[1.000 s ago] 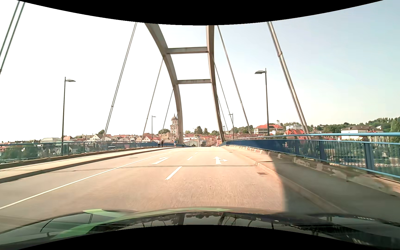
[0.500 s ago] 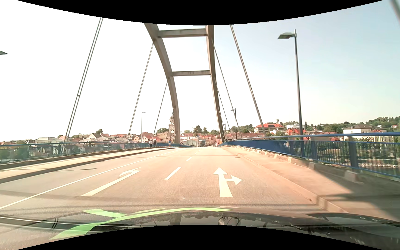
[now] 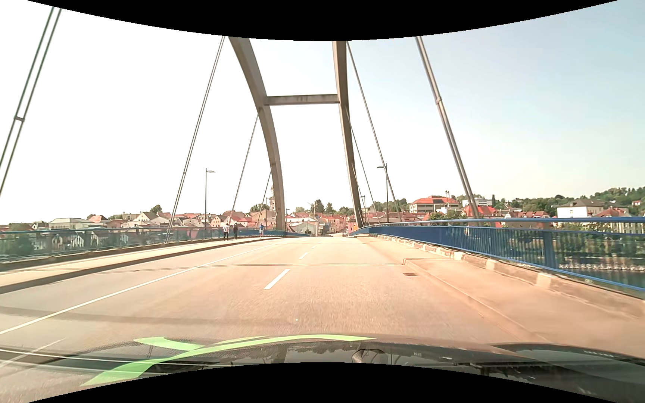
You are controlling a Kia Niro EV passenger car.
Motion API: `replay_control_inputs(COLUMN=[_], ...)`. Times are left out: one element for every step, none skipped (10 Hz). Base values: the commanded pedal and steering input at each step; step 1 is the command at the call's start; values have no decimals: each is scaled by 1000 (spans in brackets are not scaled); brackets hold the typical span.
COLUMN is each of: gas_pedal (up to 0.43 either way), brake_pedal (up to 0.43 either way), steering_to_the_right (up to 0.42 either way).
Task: Follow the waypoints while adhering to traffic rules and regulations
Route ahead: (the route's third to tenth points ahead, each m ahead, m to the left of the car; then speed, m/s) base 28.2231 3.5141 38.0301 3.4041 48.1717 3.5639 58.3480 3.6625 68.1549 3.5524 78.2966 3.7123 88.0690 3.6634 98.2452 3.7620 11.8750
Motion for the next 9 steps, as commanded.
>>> replay_control_inputs(gas_pedal=[98,98,110,138,169,177,189,189,189], brake_pedal=[0,0,0,0,0,0,0,0,0], steering_to_the_right=[-1,-1,-1,-1,-1,-1,-1,-1,-2])
